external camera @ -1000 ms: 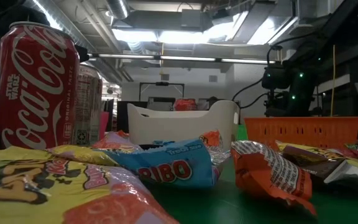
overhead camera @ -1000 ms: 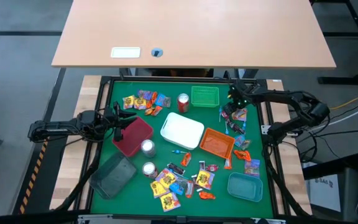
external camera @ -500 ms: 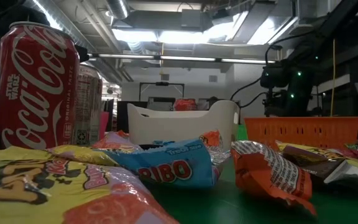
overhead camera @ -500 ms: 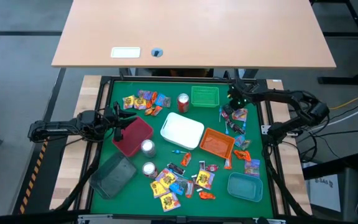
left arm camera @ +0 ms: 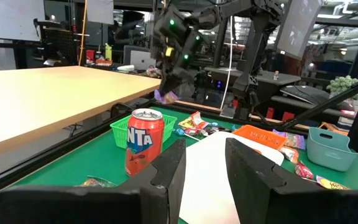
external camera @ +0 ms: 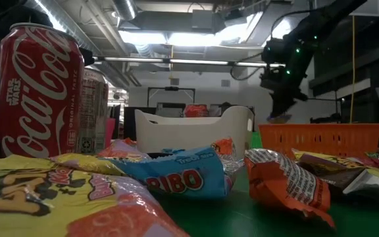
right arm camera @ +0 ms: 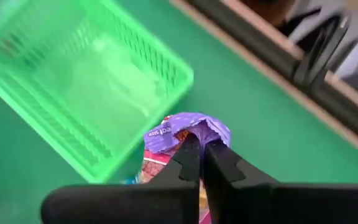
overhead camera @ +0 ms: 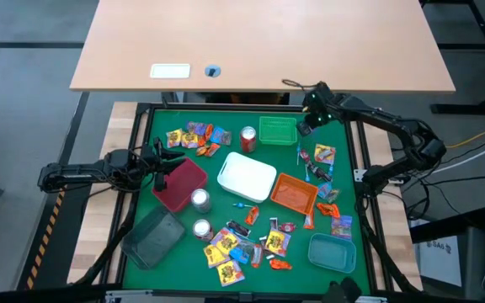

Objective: Sort candy
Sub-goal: Put the violet candy into the green bin

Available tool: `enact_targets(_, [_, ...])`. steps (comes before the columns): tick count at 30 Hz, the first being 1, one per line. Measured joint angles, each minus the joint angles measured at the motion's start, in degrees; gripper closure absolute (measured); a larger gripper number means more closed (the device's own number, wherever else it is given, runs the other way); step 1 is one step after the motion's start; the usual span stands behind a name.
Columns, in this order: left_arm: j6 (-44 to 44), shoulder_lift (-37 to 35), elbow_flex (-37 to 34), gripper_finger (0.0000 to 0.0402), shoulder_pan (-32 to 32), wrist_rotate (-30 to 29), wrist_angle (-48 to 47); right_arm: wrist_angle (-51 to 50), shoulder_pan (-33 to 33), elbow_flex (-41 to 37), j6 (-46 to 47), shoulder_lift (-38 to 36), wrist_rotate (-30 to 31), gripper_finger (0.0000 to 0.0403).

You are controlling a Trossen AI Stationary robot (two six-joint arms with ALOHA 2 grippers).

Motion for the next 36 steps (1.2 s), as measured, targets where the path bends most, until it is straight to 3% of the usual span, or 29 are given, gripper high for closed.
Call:
enact_targets(5, [0.02,-0.01,0.0,0.0298,0.01,0.0,0.0,5.47,0.0,0.39,0.13,0.0,-0.93,0.0398])
enact_targets(13, [0.02,-0.01,0.0,0.0298,0.02,-0.01,0.53,13.21,0.08,-0.82,0.24,0.0,-13.31,0.0397])
enact_targets(16, [0.34,0.0,0.0,0.0298,0.0,-0.56,1.54,13.26,0.07,-0.87,0.22,0.0,-13.53,0.039])
enact_targets(23, [1.13,-0.02,0.0,0.0298,0.02,-7.86,6.49,13.35,0.55,-0.87,0.22,0.0,-13.52,0.0387])
enact_targets(32, [3.43,0.0,0.0,0.0298,0.0,-7.93,6.82,18.59,5.17,-0.89,0.08,-0.02,-13.52,0.0385])
enact_targets(36, [3.45,-0.01,0.0,0.0298,0.0,-7.85,6.82,20.65,6.68,-0.89,0.04,-0.02,-12.18,0.0363])
